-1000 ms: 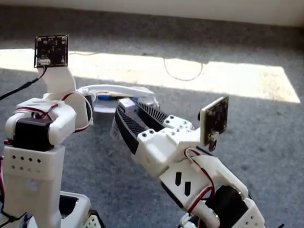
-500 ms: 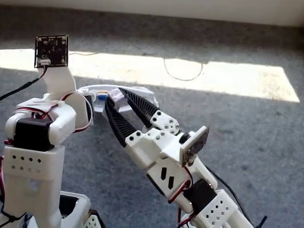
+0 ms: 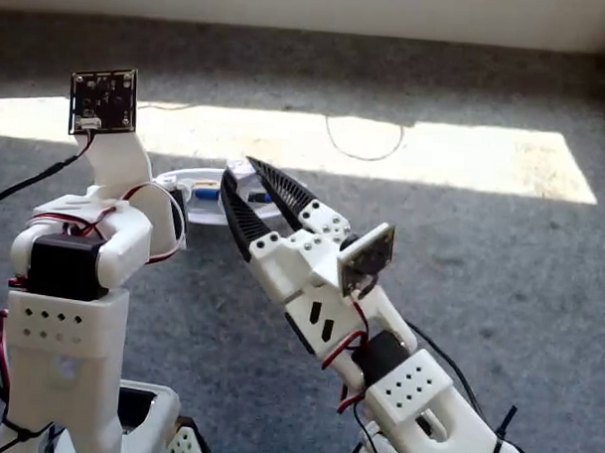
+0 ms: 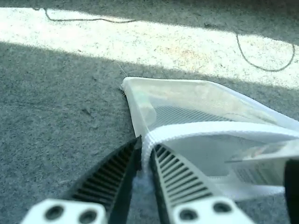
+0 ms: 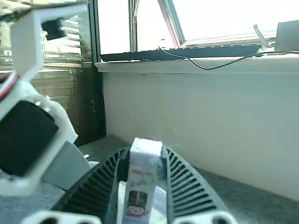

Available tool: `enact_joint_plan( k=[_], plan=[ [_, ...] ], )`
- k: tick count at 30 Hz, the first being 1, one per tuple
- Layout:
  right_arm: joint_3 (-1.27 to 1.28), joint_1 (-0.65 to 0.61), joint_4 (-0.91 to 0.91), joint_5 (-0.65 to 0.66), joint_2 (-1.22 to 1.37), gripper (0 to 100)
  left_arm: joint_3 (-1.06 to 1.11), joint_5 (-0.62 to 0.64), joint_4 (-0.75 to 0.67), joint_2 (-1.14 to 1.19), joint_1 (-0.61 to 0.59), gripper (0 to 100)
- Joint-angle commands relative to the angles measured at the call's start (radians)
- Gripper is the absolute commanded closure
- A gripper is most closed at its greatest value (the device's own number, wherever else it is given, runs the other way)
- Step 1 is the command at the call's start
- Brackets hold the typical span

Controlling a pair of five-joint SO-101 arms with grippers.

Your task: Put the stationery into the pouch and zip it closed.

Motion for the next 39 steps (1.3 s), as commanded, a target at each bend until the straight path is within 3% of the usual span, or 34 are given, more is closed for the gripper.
enact_joint_plan(
  k=[1, 15, 22, 39],
  plan=[
    [-0.05, 0.021, -0.104, 0.008, 0.084, 99.4, -0.041, -0.011, -0.005, -0.015, 0.019, 99],
    [-0.054, 0.013, -0.016, 0.006, 0.101, 98.4, -0.033, -0.012, -0.009, -0.015, 0.019, 99],
    [-0.047, 0.012, 0.042, 0.005, 0.039, 83.9, -0.031, -0.012, -0.009, -0.015, 0.019, 99],
    [-0.059, -0.033, 0.581, 0.008, -0.372, 83.9, -0.031, -0.031, -0.009, -0.015, -0.001, 99]
  ],
)
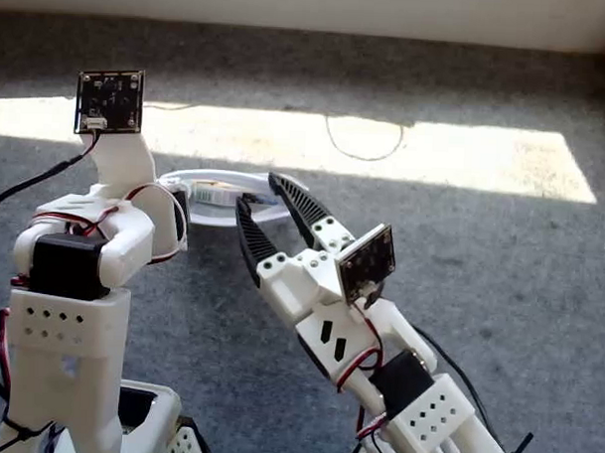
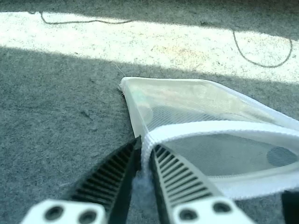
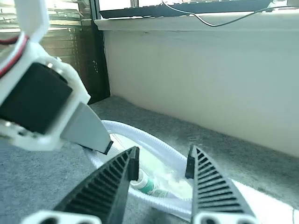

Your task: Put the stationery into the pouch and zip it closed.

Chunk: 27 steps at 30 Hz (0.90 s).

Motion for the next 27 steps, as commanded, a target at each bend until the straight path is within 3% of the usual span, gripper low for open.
enact_joint_plan(
  k=[1, 13, 27],
  plan=[
    [-0.054, -0.01, 0.102, 0.009, -0.096, 83.9, -0.031, -0.008, -0.009, -0.015, -0.015, 99],
    [-0.209, 0.148, 0.496, 0.006, -0.17, 83.9, -0.03, -0.008, -0.006, -0.015, -0.035, 99],
    [-0.166, 0.193, 0.504, 0.011, -0.059, 83.5, -0.03, -0.008, -0.006, -0.015, -0.035, 99]
  ],
)
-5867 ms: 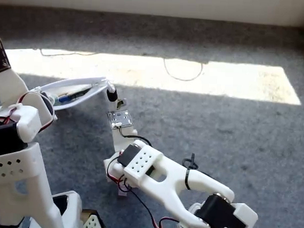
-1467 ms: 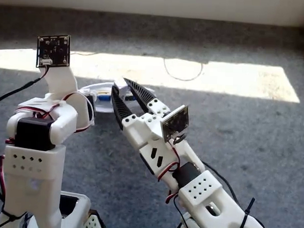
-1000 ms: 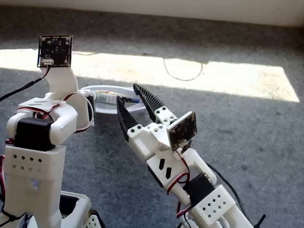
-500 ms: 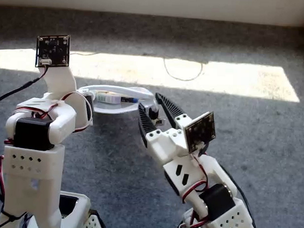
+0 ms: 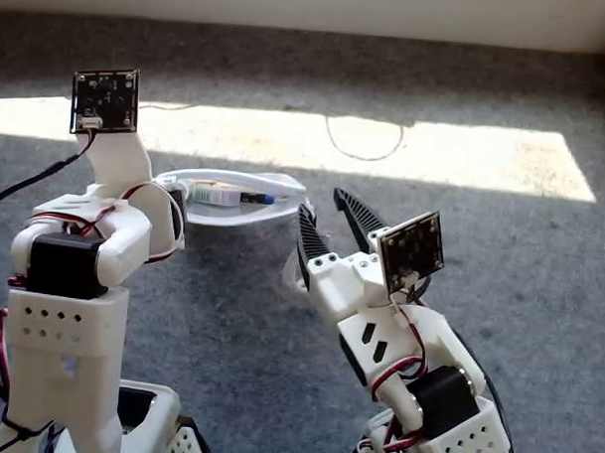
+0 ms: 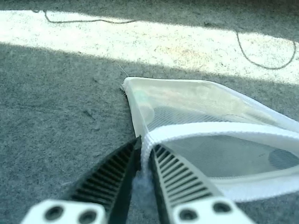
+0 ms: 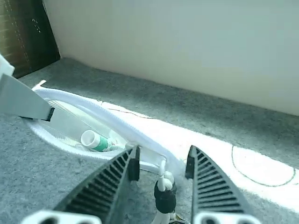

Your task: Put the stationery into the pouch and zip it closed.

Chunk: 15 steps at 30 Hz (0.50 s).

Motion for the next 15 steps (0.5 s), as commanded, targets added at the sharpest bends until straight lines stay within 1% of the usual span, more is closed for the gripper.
enact_joint_plan(
  k=[1, 6, 13, 15],
  plan=[
    [-0.024, 0.012, 0.004, 0.011, 0.114, 83.5, -0.03, -0.008, -0.006, -0.015, -0.015, 99],
    [-0.025, 0.01, 0.002, 0.006, 0.275, 83.5, -0.024, -0.008, -0.005, -0.015, -0.015, 99],
    [-0.024, 0.008, -0.004, 0.008, 0.305, 83.5, -0.01, -0.009, -0.009, -0.015, -0.015, 99],
    [-0.018, 0.01, -0.061, 0.009, 0.305, 83.5, -0.01, -0.009, -0.009, -0.015, -0.015, 99]
  ],
)
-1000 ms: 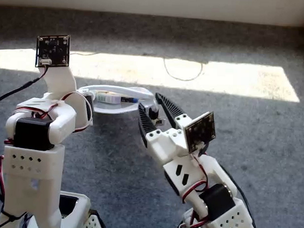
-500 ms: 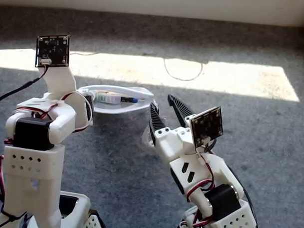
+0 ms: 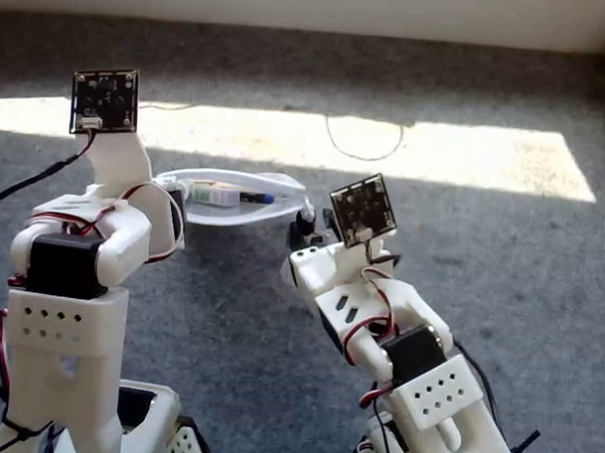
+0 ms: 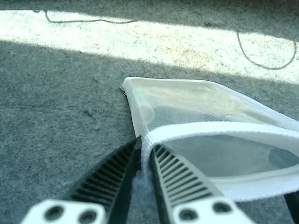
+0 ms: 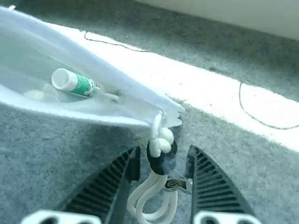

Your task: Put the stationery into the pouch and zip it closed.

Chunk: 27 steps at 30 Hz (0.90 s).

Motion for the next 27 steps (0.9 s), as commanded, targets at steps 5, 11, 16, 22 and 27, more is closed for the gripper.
enact_joint_plan(
  k=[5, 11, 16, 22, 27],
  plan=[
    [0.058, 0.01, -0.186, 0.011, 0.044, 83.5, -0.012, -0.009, -0.009, -0.015, -0.015, 99],
    [0.067, 0.036, -0.228, 0.011, 0.15, 83.8, -0.01, -0.009, -0.008, -0.015, -0.015, 99],
    [0.068, 0.073, -0.257, 0.008, 0.157, 83.9, -0.01, -0.009, -0.005, -0.015, -0.015, 99],
    [0.068, 0.071, -0.257, 0.006, 0.134, 83.9, -0.01, -0.009, -0.008, -0.015, -0.015, 99],
    [0.076, 0.051, -0.257, 0.008, 0.004, 83.9, -0.01, -0.009, -0.008, -0.015, -0.015, 99]
  ],
)
